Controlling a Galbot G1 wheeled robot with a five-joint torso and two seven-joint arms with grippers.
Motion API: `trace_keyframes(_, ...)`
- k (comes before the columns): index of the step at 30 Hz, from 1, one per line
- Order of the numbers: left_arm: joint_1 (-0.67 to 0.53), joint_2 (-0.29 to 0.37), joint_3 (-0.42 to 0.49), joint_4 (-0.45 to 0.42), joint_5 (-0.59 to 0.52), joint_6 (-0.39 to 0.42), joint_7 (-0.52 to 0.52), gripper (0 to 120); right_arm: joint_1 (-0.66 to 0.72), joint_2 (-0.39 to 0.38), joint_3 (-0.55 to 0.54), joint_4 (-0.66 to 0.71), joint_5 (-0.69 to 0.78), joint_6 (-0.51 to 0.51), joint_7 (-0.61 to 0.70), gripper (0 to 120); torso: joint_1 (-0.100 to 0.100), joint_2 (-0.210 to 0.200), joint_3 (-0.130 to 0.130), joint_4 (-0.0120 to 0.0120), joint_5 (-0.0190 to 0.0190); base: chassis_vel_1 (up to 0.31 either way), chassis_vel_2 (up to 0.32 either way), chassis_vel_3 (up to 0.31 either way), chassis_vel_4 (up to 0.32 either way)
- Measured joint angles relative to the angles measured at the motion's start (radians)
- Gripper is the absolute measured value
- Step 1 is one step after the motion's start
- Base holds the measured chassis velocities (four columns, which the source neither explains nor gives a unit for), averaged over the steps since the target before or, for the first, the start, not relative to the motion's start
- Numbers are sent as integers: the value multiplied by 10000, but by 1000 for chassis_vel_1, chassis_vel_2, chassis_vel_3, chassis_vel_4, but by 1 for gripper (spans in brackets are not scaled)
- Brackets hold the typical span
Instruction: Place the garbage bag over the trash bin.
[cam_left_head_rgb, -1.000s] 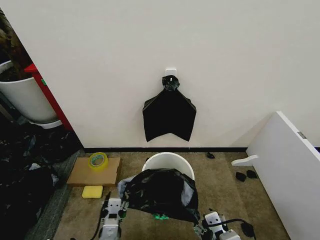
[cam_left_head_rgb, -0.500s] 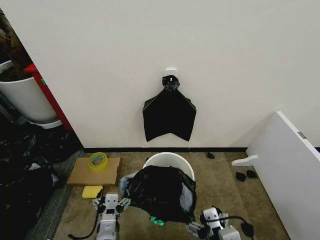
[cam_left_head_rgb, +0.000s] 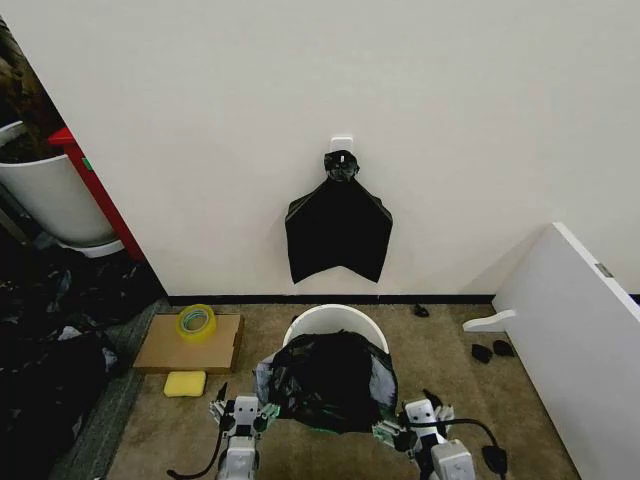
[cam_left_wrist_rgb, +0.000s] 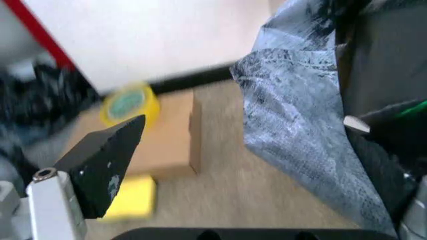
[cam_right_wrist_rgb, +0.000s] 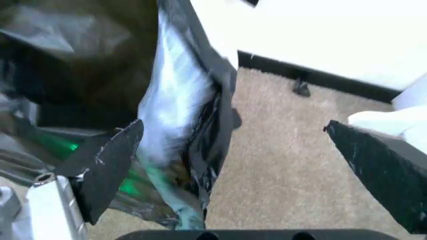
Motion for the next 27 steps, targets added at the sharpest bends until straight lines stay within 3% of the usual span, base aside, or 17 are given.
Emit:
trace_keyframes(2,266,303,-262,-48,597,-326,236,100,-199,-114,-57,430,160,-135,251,100,0,0,0,0,-4,0,0,0,0)
trace_keyframes(7,490,613,-457,-261,807,-469,292,100,-144,-153,-87,538,500,-252,420,100,0,0,0,-1,-1,0,0,0,0)
trace_keyframes(12,752,796,-714,-726,317,-713,1180,100,484,223,141,541,686,-14,183,100,0,0,0,1,4,0,0,0,0)
trace_keyframes(17,554,704,-714,-420,-341,-605,1626,100,652,436,16,543,640,72,64,100,0,0,0,1,-1,0,0,0,0)
trace_keyframes(20,226,544,-718,179,-1067,-1440,3178,100,711,613,-210,492,415,179,-85,100,0,0,0,1,-1,0,0,0,0)
trace_keyframes(21,226,544,-718,179,-1067,-1440,3178,100,711,613,-210,492,415,179,-85,100,0,0,0,1,-1,0,0,0,0)
trace_keyframes(23,-37,492,-744,697,-1117,-2421,4416,100,800,709,-248,299,379,216,-172,100,0,0,0,0,-2,0,0,0,0)
trace_keyframes(27,-226,517,-841,1128,-1134,-3161,5553,100,873,792,-250,120,377,241,-234,100,0,0,0,0,-1,0,0,0,0)
